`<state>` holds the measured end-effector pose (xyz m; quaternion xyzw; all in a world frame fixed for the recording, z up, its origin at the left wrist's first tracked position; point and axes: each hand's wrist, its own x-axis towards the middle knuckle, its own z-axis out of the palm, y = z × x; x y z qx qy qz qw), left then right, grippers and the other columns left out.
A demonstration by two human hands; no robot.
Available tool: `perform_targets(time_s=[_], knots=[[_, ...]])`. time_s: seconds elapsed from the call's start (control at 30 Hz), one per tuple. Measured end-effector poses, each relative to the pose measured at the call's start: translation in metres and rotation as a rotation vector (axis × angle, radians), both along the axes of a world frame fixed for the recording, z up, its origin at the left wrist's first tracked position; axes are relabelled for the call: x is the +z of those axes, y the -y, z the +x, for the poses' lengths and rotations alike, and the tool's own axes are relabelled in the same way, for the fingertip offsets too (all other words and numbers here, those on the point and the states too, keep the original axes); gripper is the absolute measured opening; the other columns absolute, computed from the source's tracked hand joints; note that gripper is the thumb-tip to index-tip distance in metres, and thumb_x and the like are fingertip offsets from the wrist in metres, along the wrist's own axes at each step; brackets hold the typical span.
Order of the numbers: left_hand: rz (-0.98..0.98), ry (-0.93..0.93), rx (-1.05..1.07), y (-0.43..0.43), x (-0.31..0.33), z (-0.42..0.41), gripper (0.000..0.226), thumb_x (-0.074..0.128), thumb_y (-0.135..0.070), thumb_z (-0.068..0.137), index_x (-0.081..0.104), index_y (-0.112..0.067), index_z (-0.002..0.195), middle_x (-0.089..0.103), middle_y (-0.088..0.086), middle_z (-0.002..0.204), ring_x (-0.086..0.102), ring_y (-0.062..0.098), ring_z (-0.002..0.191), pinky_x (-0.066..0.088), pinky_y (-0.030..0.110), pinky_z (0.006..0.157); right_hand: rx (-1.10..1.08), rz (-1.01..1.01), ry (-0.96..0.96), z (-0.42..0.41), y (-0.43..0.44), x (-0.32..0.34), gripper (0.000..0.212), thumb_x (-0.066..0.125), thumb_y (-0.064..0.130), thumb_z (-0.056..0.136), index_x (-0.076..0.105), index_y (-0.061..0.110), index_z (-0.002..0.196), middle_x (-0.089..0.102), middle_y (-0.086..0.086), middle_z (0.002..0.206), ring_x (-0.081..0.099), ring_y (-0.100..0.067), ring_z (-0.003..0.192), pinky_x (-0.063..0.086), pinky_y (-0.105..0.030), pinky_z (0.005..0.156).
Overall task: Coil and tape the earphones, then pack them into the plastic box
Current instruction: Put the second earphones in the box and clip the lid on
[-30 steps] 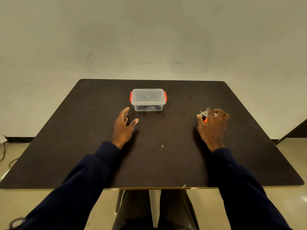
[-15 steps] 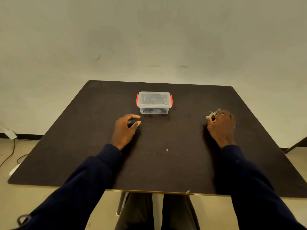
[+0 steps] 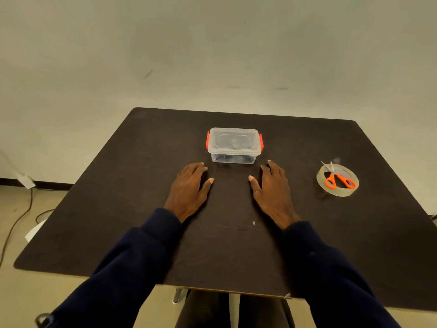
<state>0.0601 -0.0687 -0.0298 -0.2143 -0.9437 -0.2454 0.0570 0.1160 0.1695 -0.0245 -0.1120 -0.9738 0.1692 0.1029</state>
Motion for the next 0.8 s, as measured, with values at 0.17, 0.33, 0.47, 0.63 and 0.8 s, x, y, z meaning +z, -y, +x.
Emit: perform_targets(time_s=[0.17, 0.33, 0.47, 0.63, 0.8], knots=[[-0.037, 0.051, -0.02, 0.0, -0.007, -0.008, 0.058, 0.045, -0.046, 0.107, 0.037, -0.017, 0.157, 0.031, 0.005, 0.167, 0.023, 0.021, 0.156, 0.013, 0.036, 0.127, 0.028, 0.181, 0.08, -0.002, -0.002, -0.009, 0.076, 0.02, 0.061, 0.105, 0.019, 0.01, 0.161, 0.012, -0.015, 0.17, 0.007, -0.028, 0.159, 0.006, -0.045, 0.129], [-0.127, -0.033, 0.094, 0.001, -0.015, -0.012, 0.068, 0.036, -0.057, 0.105, 0.031, -0.018, 0.161, 0.024, 0.003, 0.17, 0.015, 0.021, 0.159, 0.005, 0.04, 0.129, 0.021, 0.221, 0.106, -0.004, -0.003, -0.014, 0.08, 0.015, 0.065, 0.103, 0.013, 0.011, 0.162, 0.006, -0.013, 0.171, 0.002, -0.026, 0.159, 0.003, -0.044, 0.129], [-0.135, -0.036, 0.081, 0.001, -0.021, -0.017, 0.072, 0.028, -0.061, 0.103, 0.03, -0.018, 0.161, 0.022, 0.002, 0.171, 0.012, 0.021, 0.16, 0.007, 0.042, 0.13, 0.036, 0.222, 0.072, -0.004, -0.004, -0.018, 0.083, 0.017, 0.066, 0.103, 0.019, 0.008, 0.161, 0.011, -0.015, 0.17, 0.007, -0.027, 0.159, 0.007, -0.044, 0.129], [-0.196, -0.02, 0.064, 0.003, -0.021, -0.016, 0.082, 0.009, -0.068, 0.098, 0.02, -0.019, 0.164, 0.011, 0.001, 0.173, 0.002, 0.018, 0.16, 0.006, 0.044, 0.131, 0.032, 0.247, 0.075, -0.004, -0.003, -0.017, 0.084, 0.015, 0.066, 0.101, 0.02, 0.007, 0.161, 0.012, -0.015, 0.17, 0.009, -0.026, 0.159, 0.011, -0.046, 0.129], [-0.275, -0.01, 0.05, 0.0, -0.017, -0.014, 0.085, 0.0, -0.07, 0.096, 0.005, -0.019, 0.165, -0.005, 0.001, 0.173, -0.011, 0.017, 0.159, -0.001, 0.046, 0.13, 0.031, 0.25, 0.085, -0.004, -0.003, -0.017, 0.085, 0.013, 0.066, 0.1, 0.019, 0.008, 0.161, 0.011, -0.015, 0.17, 0.007, -0.026, 0.159, 0.009, -0.045, 0.129]])
